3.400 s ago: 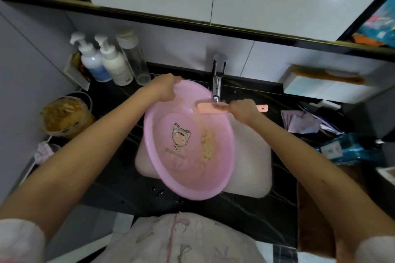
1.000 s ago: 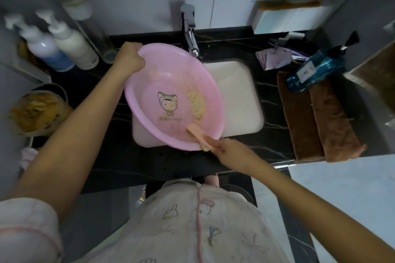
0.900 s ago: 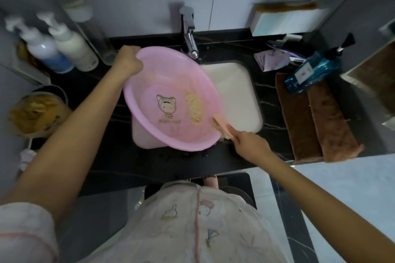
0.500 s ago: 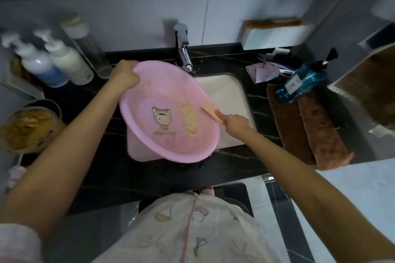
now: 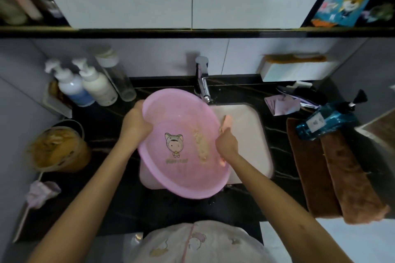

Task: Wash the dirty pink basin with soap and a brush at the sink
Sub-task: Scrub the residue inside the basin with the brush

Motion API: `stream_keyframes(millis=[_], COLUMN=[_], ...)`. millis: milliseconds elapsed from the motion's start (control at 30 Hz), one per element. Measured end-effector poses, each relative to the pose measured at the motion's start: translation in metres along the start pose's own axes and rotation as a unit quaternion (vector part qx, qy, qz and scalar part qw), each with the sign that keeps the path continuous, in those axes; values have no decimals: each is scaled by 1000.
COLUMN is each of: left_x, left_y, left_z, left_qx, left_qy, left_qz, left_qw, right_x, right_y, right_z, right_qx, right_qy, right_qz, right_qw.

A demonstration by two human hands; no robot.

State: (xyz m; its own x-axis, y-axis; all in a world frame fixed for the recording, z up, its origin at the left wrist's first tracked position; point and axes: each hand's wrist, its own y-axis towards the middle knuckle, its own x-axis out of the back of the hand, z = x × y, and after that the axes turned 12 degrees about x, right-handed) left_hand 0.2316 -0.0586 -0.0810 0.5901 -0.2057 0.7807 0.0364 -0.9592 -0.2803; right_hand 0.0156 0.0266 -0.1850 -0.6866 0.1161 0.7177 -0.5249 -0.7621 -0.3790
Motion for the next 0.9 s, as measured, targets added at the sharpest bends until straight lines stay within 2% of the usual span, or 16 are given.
stream_keyframes(millis=[133,267,367,400,467,567,633,700,833,900], left_x=[0,-1,-1,-1,-1,0,0,0,2,3], left_y=[2,-2,-4,-6,-10,-6,-7,-8,-12,-14], left_z=[2,-2,-4,-4,-1,3,3,2,-3,-2], left_qx=[-7,-2,8,8,7,22,32,28,19,22], left_qy=[-52,-69,-71,-75,-83,-90,-93,-95,-80,-66], left_qz=[-26,-32,-34,-29,-21,-33,-29,-31,-45,-58], left_qw=[998,997,997,997,996,995,995,995,996,996], right_x=[-28,-45,-62,-67,-71,-54,-39,-33,-51,-51], right_y=[-13,-7,-9,-14,-25,-31,-26,-21,-11,8], right_z=[39,57,53,46,35,43,57,76,98,92], right_qx=[120,204,237,224,209,300,326,345,437,372], right_qy=[72,-50,-88,-82,-17,44,68,68,-2,-27], right_qz=[-8,25,113,127,101,26,-18,-26,18,4], right_qw=[990,977,961,963,973,953,943,936,899,928])
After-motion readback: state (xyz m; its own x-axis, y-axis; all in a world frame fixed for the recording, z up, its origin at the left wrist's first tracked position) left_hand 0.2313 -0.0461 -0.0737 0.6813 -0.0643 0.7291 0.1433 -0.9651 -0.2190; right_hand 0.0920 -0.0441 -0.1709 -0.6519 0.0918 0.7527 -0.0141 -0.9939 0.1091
